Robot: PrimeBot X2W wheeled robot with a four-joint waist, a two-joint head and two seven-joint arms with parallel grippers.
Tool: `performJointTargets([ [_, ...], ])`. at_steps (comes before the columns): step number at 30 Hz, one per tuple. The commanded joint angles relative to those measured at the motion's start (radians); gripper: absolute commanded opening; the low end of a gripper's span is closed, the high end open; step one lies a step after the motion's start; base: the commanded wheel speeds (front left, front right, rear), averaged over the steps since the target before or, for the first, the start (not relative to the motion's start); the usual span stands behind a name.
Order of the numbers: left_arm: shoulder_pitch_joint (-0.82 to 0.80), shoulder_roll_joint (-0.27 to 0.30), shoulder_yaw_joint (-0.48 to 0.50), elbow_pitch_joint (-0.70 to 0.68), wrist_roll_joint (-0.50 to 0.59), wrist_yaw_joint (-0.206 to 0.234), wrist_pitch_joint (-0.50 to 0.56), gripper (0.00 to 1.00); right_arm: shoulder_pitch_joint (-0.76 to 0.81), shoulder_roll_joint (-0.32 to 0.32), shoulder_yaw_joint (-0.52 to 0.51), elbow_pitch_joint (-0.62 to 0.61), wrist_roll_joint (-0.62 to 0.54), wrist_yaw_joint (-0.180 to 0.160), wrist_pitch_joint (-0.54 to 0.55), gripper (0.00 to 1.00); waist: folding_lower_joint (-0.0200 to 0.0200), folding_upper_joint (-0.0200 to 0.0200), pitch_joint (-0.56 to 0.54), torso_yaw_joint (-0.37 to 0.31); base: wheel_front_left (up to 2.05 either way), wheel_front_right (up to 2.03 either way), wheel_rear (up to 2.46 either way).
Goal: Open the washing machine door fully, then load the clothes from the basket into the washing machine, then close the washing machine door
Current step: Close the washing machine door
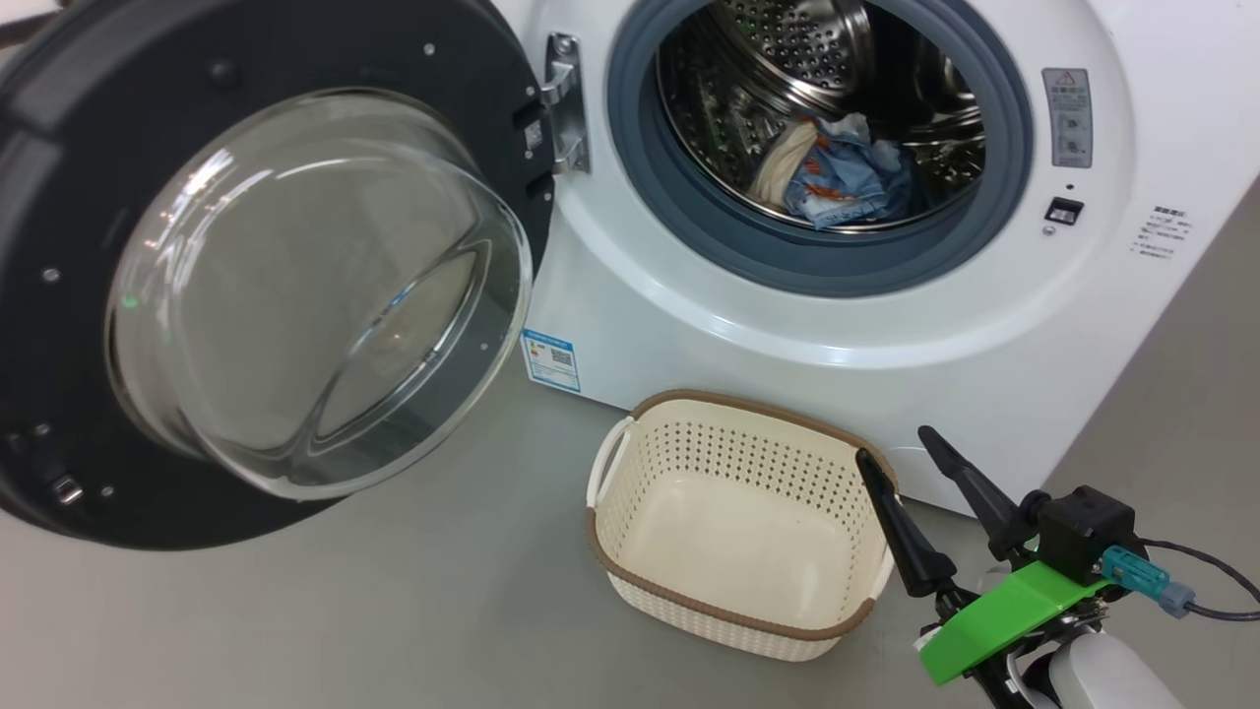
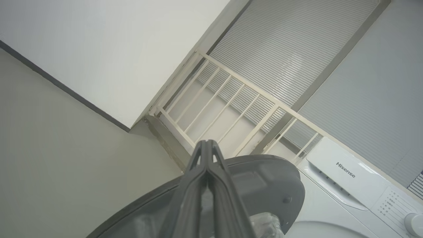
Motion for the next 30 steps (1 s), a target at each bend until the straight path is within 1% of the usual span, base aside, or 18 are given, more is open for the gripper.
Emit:
performJointTargets([
  [1,-0.046,0.057,0.036,-0.012,-0.01,-0.006,0.008,0.0,-0.025,-0.011,0.021,-0.022,0.0,0.002,-0.005,1.0,0.0,0.0,0.01,-0.014,0.0,0.0,0.0],
  [6,-0.136,0.12,0.099,0.186,-0.129,-0.014,0.076,0.0,-0.037,-0.019,0.027,-0.021,0.001,0.002,-0.005,1.0,0.0,0.0,0.023,-0.046,0.0,0.0,0.0],
  [8,-0.159,0.156,0.113,0.262,-0.152,-0.018,0.099,0.0,-0.042,-0.023,0.029,-0.02,0.001,0.002,-0.005,1.0,0.0,0.0,0.029,-0.061,0.0,0.0,0.0],
  [9,-0.172,0.165,0.122,0.297,-0.174,-0.019,0.114,0.0,-0.043,-0.024,0.029,-0.02,0.001,0.002,-0.005,1.0,0.0,0.0,0.032,-0.068,0.0,0.0,0.0],
  [10,-0.193,0.187,0.139,0.362,-0.206,-0.023,0.137,0.0,-0.045,-0.026,0.028,-0.021,0.0,0.002,-0.005,1.0,0.0,0.0,0.039,-0.08,0.0,0.0,0.0],
  [14,-0.229,0.221,0.172,0.477,-0.266,-0.03,0.168,0.0,-0.051,-0.034,0.03,-0.022,0.0,0.002,-0.005,1.0,0.0,0.0,0.052,-0.1,0.0,0.0,0.0],
  [18,-0.253,0.244,0.203,0.564,-0.314,-0.035,0.175,0.0,-0.058,-0.039,0.033,-0.025,-0.003,0.002,-0.005,1.0,0.0,0.0,0.065,-0.119,0.0,0.0,0.0],
  [23,-0.27,0.278,0.222,0.654,-0.346,-0.037,0.18,0.0,-0.069,-0.051,0.035,-0.025,-0.004,0.002,-0.005,1.0,0.0,0.0,0.081,-0.139,0.0,0.0,0.0],
  [30,-0.284,0.309,0.241,0.71,-0.39,-0.038,0.181,0.0,-0.077,-0.062,0.034,-0.026,-0.004,0.002,-0.005,1.0,0.0,0.0,0.1,-0.158,0.0,0.0,0.0],
])
